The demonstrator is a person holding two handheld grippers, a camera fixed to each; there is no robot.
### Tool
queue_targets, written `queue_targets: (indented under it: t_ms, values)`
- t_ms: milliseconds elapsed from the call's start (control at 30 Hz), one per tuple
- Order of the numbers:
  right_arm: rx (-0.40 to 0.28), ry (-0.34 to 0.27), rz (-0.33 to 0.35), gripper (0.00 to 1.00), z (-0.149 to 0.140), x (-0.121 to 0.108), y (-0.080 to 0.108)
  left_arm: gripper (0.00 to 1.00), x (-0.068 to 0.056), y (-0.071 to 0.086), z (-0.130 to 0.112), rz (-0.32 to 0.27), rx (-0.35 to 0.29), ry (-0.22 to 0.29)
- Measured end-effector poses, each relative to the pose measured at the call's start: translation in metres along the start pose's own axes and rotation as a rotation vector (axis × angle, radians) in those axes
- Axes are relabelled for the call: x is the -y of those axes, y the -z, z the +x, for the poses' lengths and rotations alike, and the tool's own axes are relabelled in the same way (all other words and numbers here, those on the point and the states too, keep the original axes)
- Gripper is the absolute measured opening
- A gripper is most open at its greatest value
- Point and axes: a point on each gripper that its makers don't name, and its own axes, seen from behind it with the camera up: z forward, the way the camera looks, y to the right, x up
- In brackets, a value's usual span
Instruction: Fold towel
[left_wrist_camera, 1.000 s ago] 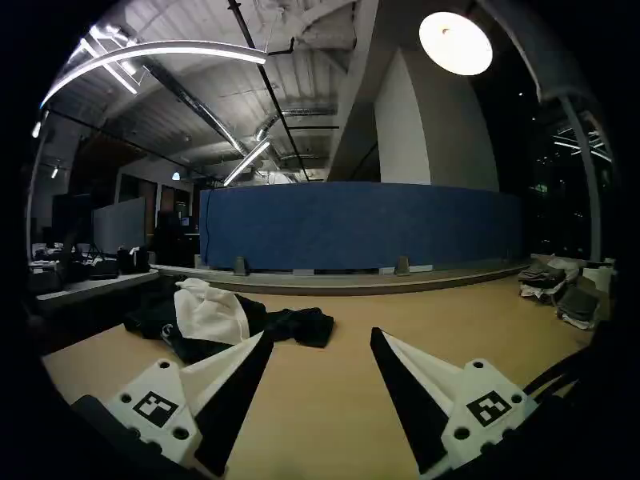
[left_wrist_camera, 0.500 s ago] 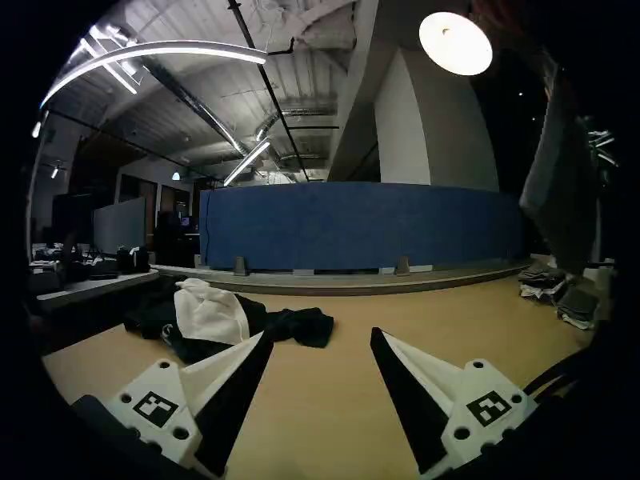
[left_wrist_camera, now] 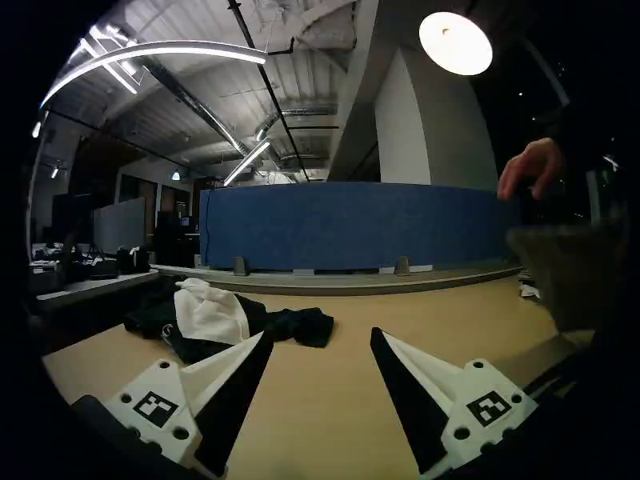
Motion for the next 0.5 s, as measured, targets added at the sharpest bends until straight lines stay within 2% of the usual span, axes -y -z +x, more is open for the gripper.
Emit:
queue_targets:
  t_ms: [500]
  values:
    - [0.0,0.0,0.0,1.0,0.0007,-0.0012,0.0001,0.9,-0.0001,0.0006,0.0001,0.0,0.0,0.0]
